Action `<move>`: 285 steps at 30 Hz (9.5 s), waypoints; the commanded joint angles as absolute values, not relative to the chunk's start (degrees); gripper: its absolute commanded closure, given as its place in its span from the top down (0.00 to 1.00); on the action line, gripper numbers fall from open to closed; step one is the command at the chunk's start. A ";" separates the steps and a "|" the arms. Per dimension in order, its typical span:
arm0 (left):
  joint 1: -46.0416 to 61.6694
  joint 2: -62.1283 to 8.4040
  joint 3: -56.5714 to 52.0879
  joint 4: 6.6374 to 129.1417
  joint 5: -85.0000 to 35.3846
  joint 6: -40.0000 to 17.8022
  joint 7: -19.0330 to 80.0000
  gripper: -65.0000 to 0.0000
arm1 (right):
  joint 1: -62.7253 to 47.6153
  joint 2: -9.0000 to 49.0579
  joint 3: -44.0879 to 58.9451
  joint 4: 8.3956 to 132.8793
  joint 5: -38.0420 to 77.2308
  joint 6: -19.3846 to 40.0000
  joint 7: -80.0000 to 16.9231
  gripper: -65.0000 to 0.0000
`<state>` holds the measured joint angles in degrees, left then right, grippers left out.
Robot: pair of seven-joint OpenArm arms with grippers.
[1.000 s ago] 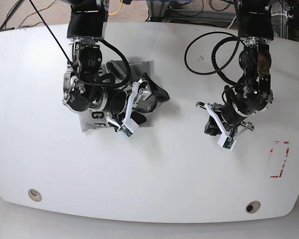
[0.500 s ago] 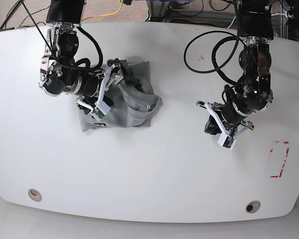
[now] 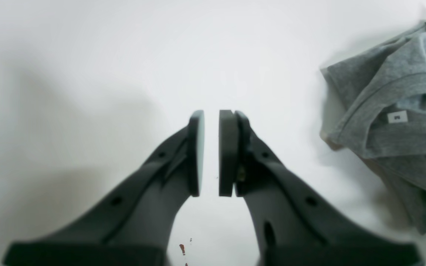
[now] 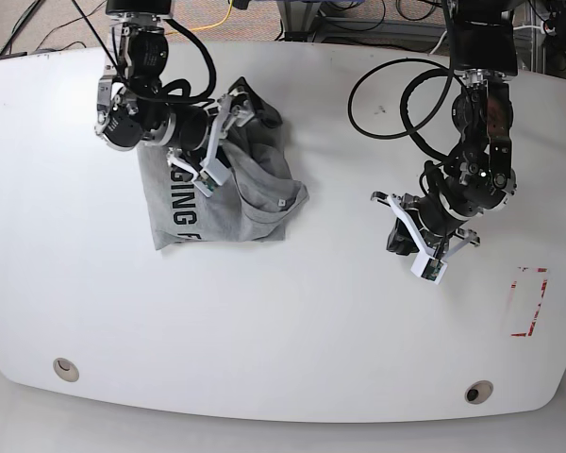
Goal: Layout the t-shirt on the table in an organized manner, then fold the t-shirt properly
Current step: 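Lift and turn the bundled shirt with the right gripper, then flatten and press the folded shirt down with the right gripper, then grasp the folded shirt's edges with both grippers, then rotate the folded shirt with both grippers to straighten it, then release with the right gripper and grasp the shirt with the left gripper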
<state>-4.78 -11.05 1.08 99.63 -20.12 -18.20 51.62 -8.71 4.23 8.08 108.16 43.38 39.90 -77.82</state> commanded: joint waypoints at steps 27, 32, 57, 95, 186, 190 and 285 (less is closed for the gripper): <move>-5.14 -13.93 -15.43 101.58 -20.88 -18.33 50.42 0.09 | 9.63 0.84 7.96 104.84 31.34 40.00 -73.63 1.00; -5.23 -14.29 -19.65 101.67 -20.88 -18.33 50.42 0.09 | 12.44 2.07 2.07 104.84 22.64 40.00 -71.34 1.00; -1.01 -14.29 -28.09 102.11 -20.88 -18.42 50.51 0.09 | 10.95 -3.82 -14.90 92.26 -15.25 40.00 -50.51 1.00; -0.40 -14.29 -27.74 102.11 -20.70 -18.42 50.42 0.09 | 10.95 -2.59 -13.23 92.00 -15.60 40.00 -42.86 0.01; -3.21 -4.53 25.89 86.20 -13.05 -24.92 46.64 0.09 | -0.48 8.31 17.19 88.22 -7.25 40.00 -37.41 0.12; -6.37 -5.93 26.07 86.02 -13.05 -25.10 46.64 0.09 | -4.62 5.76 17.27 92.62 -7.25 40.00 -37.41 0.12; -8.22 -1.27 9.98 102.02 -11.47 -24.31 48.13 0.15 | -10.77 -6.55 17.27 110.29 -7.96 40.00 -47.43 0.12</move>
